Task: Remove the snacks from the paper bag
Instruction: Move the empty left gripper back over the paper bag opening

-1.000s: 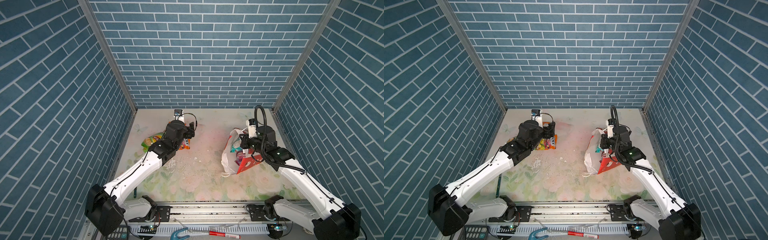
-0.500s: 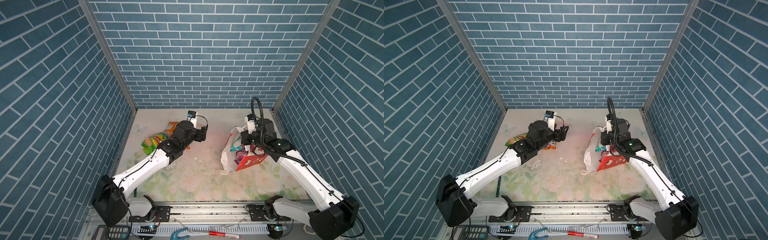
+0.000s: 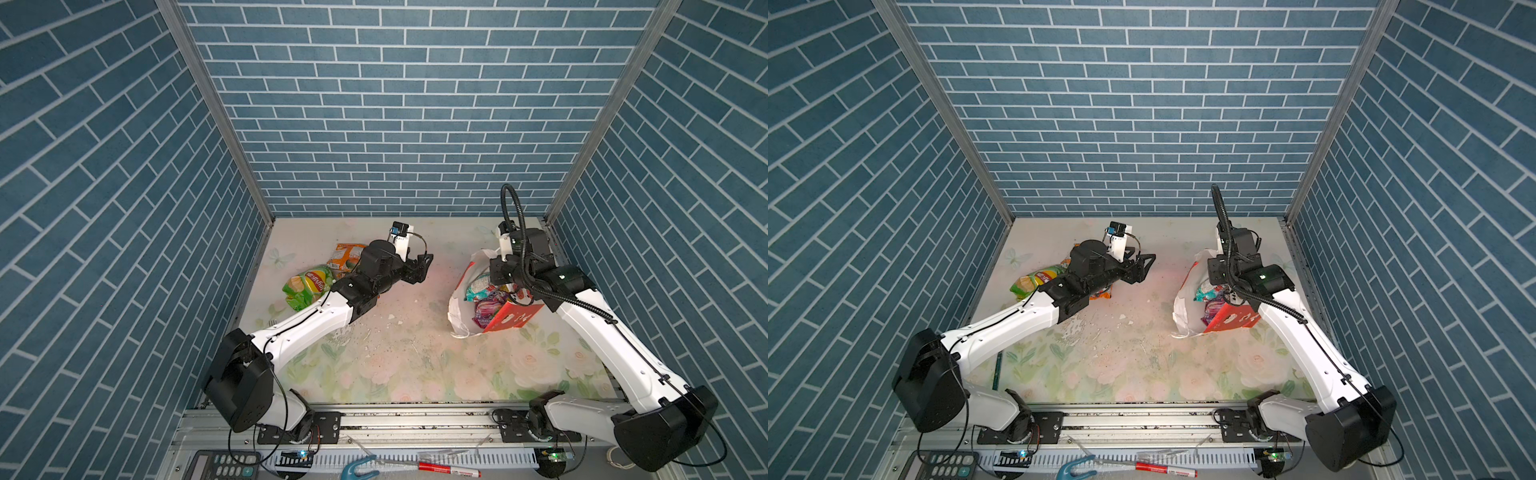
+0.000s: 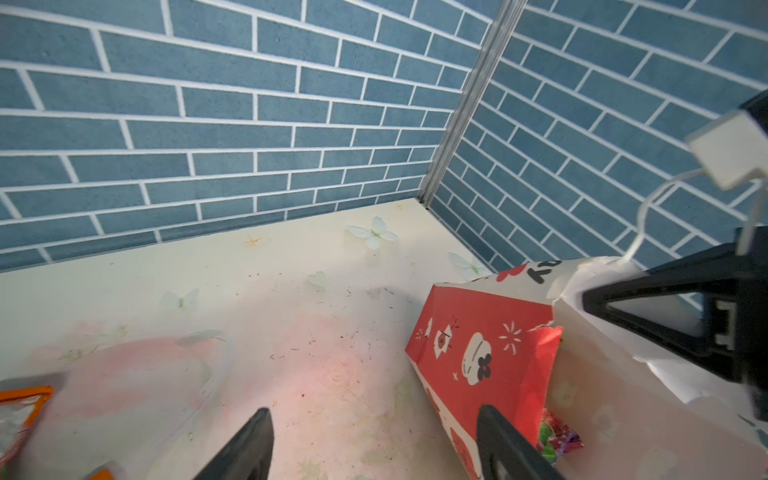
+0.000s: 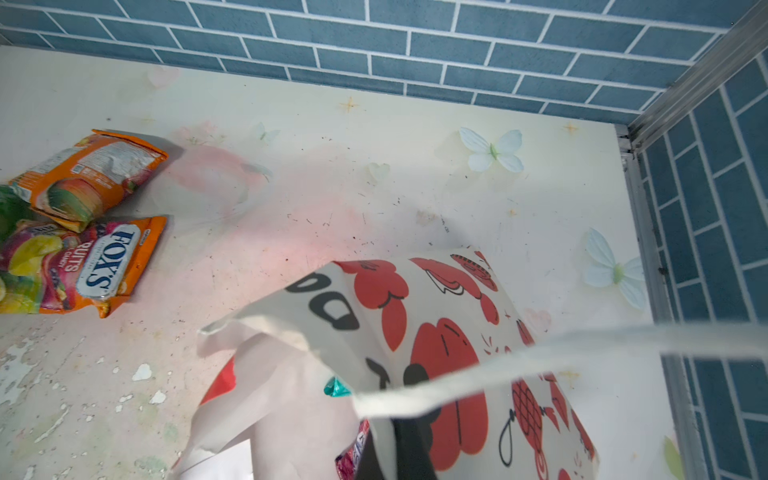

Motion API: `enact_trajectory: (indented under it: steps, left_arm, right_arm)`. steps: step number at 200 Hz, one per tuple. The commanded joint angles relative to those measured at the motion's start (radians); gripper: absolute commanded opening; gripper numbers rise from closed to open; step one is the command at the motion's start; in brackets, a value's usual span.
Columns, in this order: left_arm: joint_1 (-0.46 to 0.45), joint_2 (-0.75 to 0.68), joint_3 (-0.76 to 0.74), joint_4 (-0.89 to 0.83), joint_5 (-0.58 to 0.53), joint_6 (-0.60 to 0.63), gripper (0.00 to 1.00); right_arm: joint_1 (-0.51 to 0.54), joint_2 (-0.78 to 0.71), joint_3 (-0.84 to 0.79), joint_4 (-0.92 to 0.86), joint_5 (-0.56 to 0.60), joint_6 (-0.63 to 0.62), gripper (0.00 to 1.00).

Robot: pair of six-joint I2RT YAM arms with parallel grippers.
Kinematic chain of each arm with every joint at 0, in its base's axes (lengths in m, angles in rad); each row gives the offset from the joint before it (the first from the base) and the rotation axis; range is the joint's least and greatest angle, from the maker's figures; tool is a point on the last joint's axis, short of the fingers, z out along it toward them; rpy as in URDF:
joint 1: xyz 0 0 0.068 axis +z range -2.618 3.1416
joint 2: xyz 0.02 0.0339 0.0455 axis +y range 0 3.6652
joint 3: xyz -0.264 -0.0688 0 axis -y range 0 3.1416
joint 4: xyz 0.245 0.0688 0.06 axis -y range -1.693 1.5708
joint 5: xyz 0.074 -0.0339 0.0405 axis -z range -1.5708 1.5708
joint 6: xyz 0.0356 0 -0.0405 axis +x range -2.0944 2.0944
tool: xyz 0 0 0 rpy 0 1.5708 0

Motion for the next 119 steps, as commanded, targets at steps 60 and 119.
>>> enact_trajectory:
  steps: [60, 119]
  left_arm:
    - [-0.152, 0.002, -0.015, 0.132, 0.15, 0.03, 0.75]
    - [-0.206, 0.067, -0.024, 0.218, 0.235, -0.011, 0.65]
  right_arm:
    - [0.0, 0.002, 0.028, -0.055, 0.082, -0.07, 0.0]
    - [0.0, -0.017, 0.005, 0.005, 0.015, -0.094, 0.0]
